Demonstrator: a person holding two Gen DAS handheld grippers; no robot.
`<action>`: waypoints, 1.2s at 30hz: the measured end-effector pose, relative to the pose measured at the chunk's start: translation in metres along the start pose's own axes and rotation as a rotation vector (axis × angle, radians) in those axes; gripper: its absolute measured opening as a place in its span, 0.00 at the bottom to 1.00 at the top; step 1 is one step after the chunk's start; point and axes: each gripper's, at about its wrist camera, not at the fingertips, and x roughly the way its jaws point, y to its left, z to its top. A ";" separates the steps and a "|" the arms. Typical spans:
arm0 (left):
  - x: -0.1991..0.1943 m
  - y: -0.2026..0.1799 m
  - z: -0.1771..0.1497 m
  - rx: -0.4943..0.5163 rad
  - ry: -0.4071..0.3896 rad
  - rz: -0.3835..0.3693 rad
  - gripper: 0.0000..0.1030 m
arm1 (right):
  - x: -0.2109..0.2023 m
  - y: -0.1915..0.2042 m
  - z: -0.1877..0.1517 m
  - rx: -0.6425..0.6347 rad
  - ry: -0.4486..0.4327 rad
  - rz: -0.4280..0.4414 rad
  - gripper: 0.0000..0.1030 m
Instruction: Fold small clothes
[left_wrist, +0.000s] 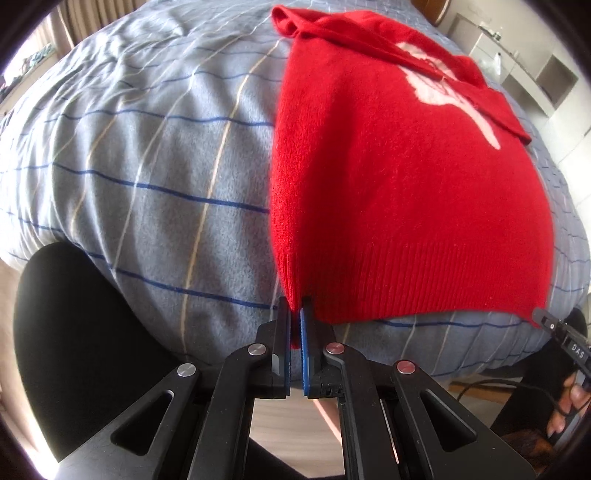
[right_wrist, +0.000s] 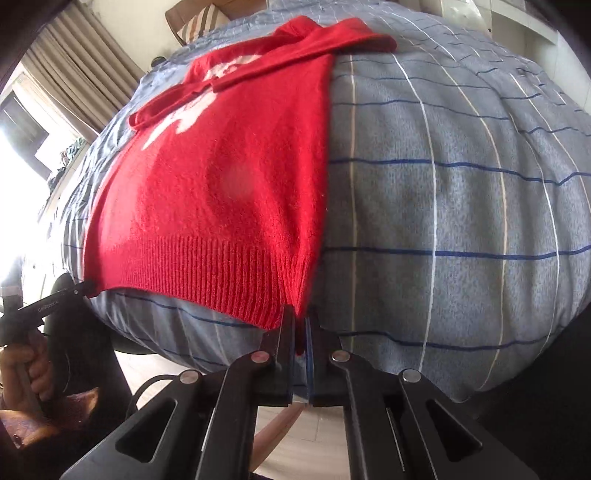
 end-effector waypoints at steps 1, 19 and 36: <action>0.006 -0.001 0.002 -0.002 0.010 0.012 0.02 | 0.007 -0.002 0.001 0.013 0.010 -0.001 0.04; -0.089 0.026 -0.008 -0.074 -0.277 0.012 0.65 | -0.078 -0.005 0.050 -0.157 -0.177 -0.135 0.46; -0.056 0.043 0.015 -0.213 -0.447 0.074 0.74 | 0.051 0.048 0.239 -0.329 -0.266 0.014 0.07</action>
